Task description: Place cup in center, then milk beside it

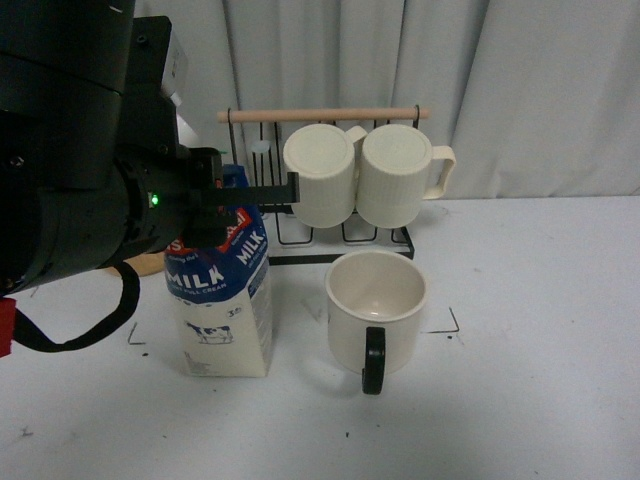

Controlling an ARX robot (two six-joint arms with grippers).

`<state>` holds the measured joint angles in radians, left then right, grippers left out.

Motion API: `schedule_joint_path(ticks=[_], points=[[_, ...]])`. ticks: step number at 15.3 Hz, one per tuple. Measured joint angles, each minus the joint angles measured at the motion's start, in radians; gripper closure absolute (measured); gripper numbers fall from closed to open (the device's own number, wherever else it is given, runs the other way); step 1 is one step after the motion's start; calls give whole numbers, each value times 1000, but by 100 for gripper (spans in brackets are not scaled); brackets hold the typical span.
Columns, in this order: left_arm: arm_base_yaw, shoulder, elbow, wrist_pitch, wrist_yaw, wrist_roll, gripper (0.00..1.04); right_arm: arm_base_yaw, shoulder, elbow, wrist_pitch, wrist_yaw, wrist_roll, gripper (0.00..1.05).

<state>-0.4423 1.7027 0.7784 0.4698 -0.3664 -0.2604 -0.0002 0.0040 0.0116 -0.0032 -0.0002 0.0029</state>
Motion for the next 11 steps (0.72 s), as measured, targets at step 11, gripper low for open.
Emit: schedule_joint_path(ticks=[11], points=[[-62,36,37,-17,-60,-70,100,0,0,0,0,0,0,6]])
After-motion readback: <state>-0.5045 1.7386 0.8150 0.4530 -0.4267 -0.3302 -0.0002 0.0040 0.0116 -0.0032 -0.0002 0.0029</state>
